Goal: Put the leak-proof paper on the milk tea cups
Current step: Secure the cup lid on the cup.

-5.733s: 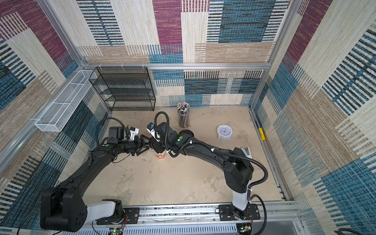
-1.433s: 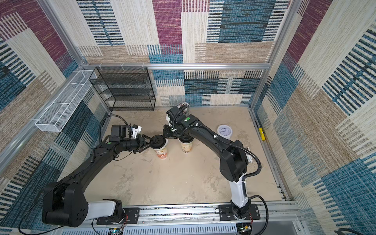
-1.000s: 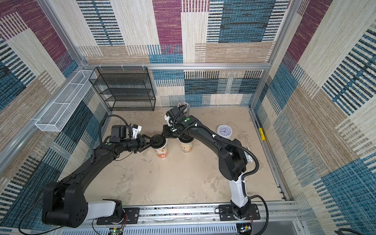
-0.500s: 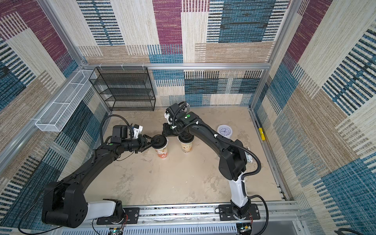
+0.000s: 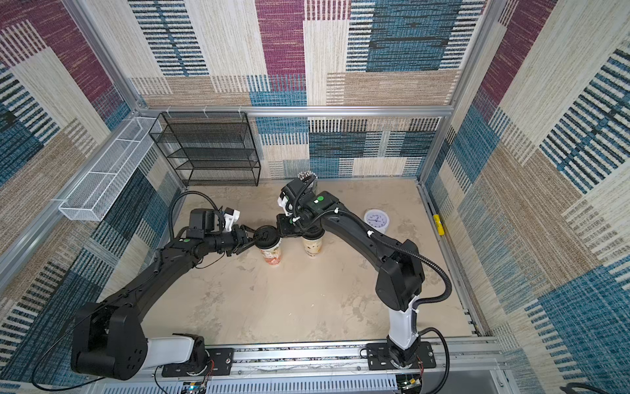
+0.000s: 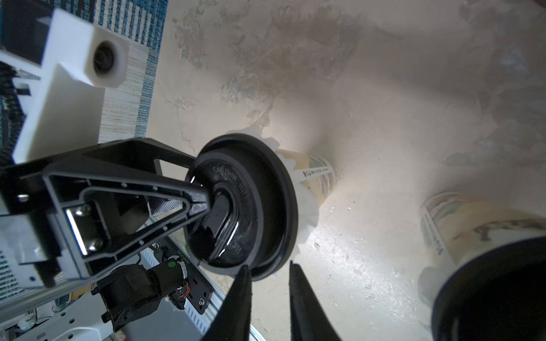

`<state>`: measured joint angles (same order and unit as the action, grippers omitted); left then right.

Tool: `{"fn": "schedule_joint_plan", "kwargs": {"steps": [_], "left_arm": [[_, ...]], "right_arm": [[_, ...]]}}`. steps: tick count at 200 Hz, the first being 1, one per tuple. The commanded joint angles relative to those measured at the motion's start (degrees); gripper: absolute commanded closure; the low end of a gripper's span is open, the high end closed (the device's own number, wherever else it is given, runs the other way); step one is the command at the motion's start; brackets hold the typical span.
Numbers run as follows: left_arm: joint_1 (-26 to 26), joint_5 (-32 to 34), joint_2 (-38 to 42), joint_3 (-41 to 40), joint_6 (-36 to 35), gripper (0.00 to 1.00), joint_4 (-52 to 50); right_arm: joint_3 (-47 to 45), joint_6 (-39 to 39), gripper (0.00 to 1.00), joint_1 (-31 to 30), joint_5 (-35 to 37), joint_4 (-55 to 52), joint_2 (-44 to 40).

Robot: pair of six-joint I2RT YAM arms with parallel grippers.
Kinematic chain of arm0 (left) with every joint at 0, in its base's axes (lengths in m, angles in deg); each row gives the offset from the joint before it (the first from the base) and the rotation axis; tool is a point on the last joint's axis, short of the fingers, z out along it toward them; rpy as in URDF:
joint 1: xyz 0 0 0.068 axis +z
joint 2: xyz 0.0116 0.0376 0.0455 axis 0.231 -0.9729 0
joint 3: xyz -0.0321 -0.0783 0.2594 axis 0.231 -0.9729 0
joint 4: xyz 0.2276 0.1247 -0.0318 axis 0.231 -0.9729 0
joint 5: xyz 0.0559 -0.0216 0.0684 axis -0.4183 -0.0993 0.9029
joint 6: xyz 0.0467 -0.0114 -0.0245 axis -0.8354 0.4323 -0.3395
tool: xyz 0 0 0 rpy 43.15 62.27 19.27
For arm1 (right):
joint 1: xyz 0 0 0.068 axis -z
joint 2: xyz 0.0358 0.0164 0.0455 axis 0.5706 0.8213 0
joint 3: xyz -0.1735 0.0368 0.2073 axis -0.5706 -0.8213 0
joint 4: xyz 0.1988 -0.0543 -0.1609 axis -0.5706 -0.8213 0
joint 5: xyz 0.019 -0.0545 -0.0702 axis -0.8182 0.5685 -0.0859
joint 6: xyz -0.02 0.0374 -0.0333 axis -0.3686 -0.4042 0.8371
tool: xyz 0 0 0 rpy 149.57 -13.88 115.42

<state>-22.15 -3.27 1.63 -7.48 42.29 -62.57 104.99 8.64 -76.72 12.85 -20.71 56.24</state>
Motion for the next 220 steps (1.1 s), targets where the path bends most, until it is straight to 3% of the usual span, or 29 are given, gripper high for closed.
{"fn": "schedule_joint_plan", "kwargs": {"steps": [1, 148, 220], "left_arm": [[-0.1, 14.8, -1.9, -1.2, -1.0, 0.52, -18.6], [-0.2, 14.8, -1.7, -1.6, -1.0, 0.52, -18.7], [-0.2, 15.0, -1.4, -2.4, -0.6, 0.52, -18.4]], "right_arm": [[-0.5, -0.4, 0.74, -0.1, -1.1, 0.5, 0.1], [-3.6, 0.1, 0.78, -1.9, 2.4, -0.4, 3.9], [-5.7, -4.5, 0.74, -2.5, 0.1, 5.0, 1.7]]}}
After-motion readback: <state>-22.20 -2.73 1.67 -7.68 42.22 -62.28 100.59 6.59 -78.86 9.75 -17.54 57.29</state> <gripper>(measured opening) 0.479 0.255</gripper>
